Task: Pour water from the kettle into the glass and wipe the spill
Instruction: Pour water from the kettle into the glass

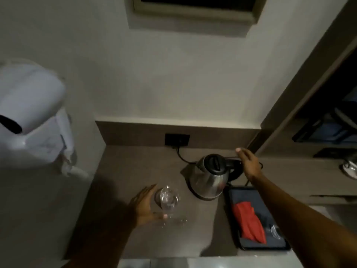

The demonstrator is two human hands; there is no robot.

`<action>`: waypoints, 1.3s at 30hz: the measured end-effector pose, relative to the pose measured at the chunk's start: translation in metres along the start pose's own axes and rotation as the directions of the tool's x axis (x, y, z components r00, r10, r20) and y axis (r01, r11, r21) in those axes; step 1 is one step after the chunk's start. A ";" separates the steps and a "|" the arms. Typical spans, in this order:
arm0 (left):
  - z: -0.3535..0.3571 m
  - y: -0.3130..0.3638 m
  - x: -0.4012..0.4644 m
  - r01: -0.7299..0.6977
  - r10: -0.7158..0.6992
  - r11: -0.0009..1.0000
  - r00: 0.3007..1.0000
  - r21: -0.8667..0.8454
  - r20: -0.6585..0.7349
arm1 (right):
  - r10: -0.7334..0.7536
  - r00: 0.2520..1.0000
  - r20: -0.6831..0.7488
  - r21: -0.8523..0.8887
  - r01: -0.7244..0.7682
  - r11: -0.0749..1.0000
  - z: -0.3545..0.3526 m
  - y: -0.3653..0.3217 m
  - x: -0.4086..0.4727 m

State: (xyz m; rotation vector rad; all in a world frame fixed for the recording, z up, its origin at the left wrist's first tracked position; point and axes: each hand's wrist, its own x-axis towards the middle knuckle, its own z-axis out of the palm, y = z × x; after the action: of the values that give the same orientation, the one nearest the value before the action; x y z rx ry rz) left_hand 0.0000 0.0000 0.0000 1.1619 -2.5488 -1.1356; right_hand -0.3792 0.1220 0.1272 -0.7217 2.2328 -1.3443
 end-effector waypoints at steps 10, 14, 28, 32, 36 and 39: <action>0.035 -0.019 0.023 -0.067 0.064 0.996 0.997 -0.054 -0.052 | 0.057 0.998 -0.010 -0.006 -0.057 0.998 0.016 0.039 0.012; 0.044 -0.022 0.030 -0.035 0.030 0.994 0.998 -0.099 -0.053 | 0.027 1.000 0.010 -0.006 -0.027 1.000 0.017 0.040 0.010; 0.047 -0.033 0.033 -0.038 0.037 0.998 0.999 -0.044 -0.027 | -0.545 0.829 0.127 -0.291 0.556 0.779 0.049 -0.052 -0.017; 0.047 -0.034 0.032 -0.033 0.032 0.999 0.999 -0.036 -0.015 | -0.659 0.693 0.294 -0.420 0.712 0.562 0.066 -0.079 -0.030; 0.046 -0.034 0.033 -0.016 0.016 0.999 1.000 -0.035 0.014 | -0.715 0.604 0.351 -0.524 0.760 0.385 0.080 -0.088 -0.038; 0.045 -0.034 0.033 -0.007 0.008 0.999 1.000 -0.035 0.023 | -0.712 0.565 0.417 -0.557 0.778 0.291 0.086 -0.089 -0.041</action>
State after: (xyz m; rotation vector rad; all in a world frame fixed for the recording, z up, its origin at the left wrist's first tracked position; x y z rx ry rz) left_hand -0.0197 -0.0109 -0.0614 1.1363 -2.5372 -1.1944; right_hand -0.2772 0.0550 0.1735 -2.3227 2.3621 -0.6032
